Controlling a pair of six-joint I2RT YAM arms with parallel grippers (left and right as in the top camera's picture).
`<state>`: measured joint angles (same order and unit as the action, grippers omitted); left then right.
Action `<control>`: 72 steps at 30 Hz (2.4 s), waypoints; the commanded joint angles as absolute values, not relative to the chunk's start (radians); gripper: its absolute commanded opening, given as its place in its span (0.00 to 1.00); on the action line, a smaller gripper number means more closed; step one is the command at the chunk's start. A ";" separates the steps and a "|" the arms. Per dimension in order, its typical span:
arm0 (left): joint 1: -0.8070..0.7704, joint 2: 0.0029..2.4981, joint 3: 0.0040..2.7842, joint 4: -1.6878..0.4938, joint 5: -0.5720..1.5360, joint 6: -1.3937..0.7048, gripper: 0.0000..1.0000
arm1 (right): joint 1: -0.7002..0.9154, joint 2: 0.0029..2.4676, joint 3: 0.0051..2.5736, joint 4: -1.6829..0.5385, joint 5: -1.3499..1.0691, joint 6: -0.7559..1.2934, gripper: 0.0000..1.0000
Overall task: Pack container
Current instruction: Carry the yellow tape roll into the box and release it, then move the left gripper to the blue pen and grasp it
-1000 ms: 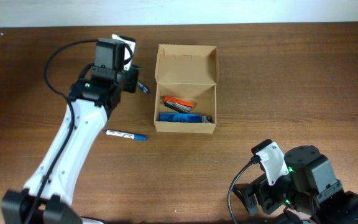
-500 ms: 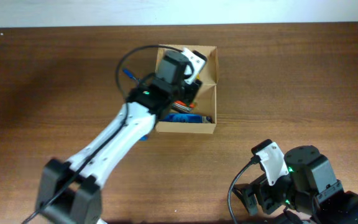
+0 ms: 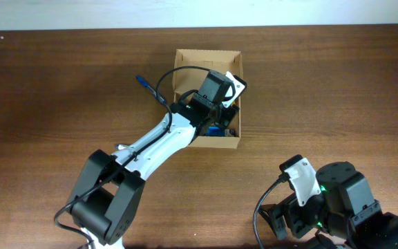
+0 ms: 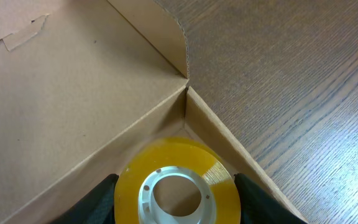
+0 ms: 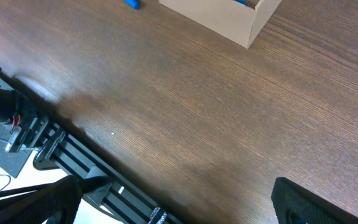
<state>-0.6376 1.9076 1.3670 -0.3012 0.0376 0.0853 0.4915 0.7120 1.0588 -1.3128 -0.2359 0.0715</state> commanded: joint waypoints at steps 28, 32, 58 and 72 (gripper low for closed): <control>-0.640 1.620 1.377 -0.341 -0.163 0.076 0.77 | 0.496 0.708 1.072 -1.311 -0.234 0.072 0.99; -0.604 1.506 1.377 -0.388 -0.398 0.076 0.77 | 0.496 0.708 1.072 -1.311 -0.234 0.072 0.99; -0.186 1.771 1.377 -0.513 -0.130 -0.532 1.00 | 0.496 0.708 1.072 -1.311 -0.234 0.072 0.99; -0.165 2.217 1.999 -0.966 -0.149 -0.640 0.90 | 0.496 0.708 1.072 -1.311 -0.234 0.072 0.99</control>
<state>-0.1677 2.1464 1.9293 -0.9413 -0.1375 -0.6189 0.4915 0.7120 1.0588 -1.3125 -0.2359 0.0715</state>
